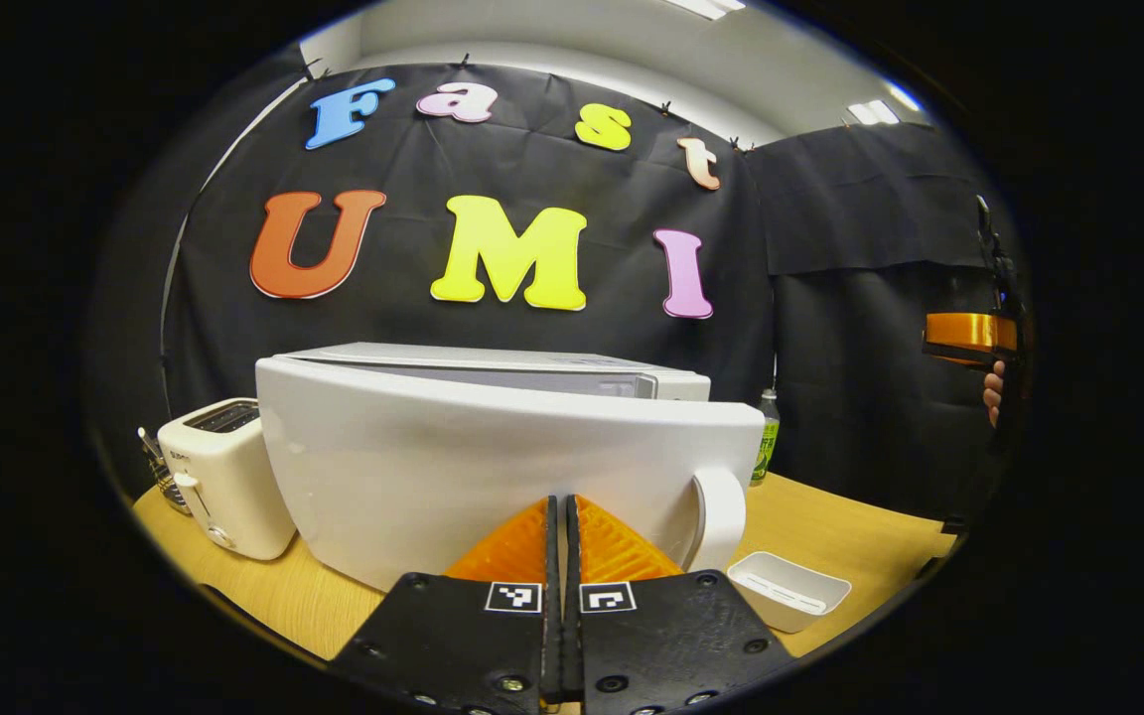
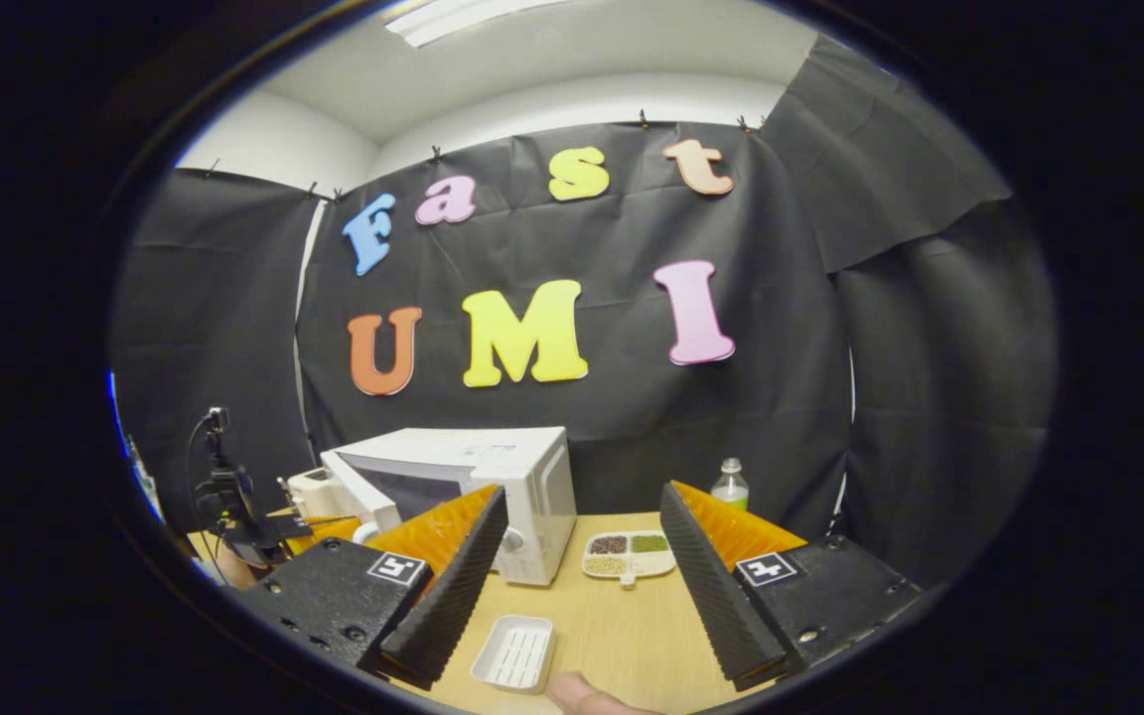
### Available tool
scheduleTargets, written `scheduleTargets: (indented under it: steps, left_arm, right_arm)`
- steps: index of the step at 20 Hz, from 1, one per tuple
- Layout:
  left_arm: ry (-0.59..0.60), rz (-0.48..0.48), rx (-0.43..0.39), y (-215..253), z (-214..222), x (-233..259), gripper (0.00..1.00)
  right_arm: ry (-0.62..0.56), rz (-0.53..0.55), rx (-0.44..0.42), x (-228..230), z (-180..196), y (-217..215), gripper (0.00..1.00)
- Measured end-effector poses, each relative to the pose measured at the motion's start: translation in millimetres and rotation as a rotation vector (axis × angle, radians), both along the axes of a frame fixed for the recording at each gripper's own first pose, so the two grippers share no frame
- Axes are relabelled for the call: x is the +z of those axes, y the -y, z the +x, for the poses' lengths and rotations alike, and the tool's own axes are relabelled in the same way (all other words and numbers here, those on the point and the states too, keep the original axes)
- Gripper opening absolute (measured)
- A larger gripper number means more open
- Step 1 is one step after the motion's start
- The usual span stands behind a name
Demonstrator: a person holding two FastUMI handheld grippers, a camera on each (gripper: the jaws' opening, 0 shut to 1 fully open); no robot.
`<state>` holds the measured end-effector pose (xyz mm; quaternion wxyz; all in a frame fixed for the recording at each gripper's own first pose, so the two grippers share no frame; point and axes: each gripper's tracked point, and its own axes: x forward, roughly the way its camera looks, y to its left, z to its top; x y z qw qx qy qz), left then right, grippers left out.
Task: Open the microwave oven with the left hand, put the food in, and close the microwave oven.
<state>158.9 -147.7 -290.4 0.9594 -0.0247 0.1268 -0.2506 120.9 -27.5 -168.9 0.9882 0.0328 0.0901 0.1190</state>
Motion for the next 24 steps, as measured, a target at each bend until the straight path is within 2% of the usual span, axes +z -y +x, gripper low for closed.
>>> scheduleTargets:
  steps: [5, 9, 12, 15, 17, 18, 19, 20, 22, 23, 24]
  left_arm:
    - [0.0, 0.026, 0.004, 22.4, 17.5, -5.3, 0.0]
    - [0.045, 0.053, 0.041, 29.6, 41.5, -9.3, 0.0]
    - [0.014, 0.045, 0.069, 34.7, 56.5, -17.8, 0.0]
    - [-0.035, 0.071, 0.146, 26.8, 76.2, -36.8, 0.0]
    - [0.008, 0.065, 0.163, 28.7, 85.6, -35.3, 0.0]
    - [-0.036, 0.084, 0.163, 25.4, 83.4, -47.5, 0.0]
    - [0.007, 0.07, 0.164, 28.0, 86.6, -38.8, 0.08]
    - [-0.014, 0.09, 0.161, 25.2, 85.6, -45.0, 0.0]
    - [-0.004, 0.104, 0.164, 26.0, 85.9, -45.5, 0.0]
    - [-0.002, 0.111, 0.163, 25.4, 85.0, -44.7, 0.0]
    - [-0.005, 0.111, 0.163, 25.2, 85.8, -44.1, 0.0]
  right_arm:
    - [-0.025, 0.018, 0.003, -14.1, 8.5, 5.3, 0.98]
    - [-0.029, 0.017, 0.006, -24.1, 14.6, 7.7, 0.98]
    - [-0.031, 0.043, 0.034, -29.0, 17.7, 2.3, 0.98]
    - [-0.04, 0.051, 0.041, -36.5, 23.4, 2.2, 0.98]
    - [-0.049, 0.052, 0.042, -40.7, 25.8, 2.6, 0.98]
    - [-0.052, 0.054, 0.042, -44.3, 26.6, 3.6, 0.98]
    - [-0.055, 0.057, 0.042, -46.3, 26.7, 4.5, 0.98]
    - [-0.058, 0.06, 0.041, -48.5, 27.6, 6.2, 0.98]
    - [-0.069, 0.059, 0.036, -53.5, 29.0, 8.5, 0.98]
    - [-0.075, 0.059, 0.032, -55.6, 30.0, 9.1, 0.92]
    - [-0.082, 0.06, 0.032, -57.0, 29.5, 8.3, 0.98]
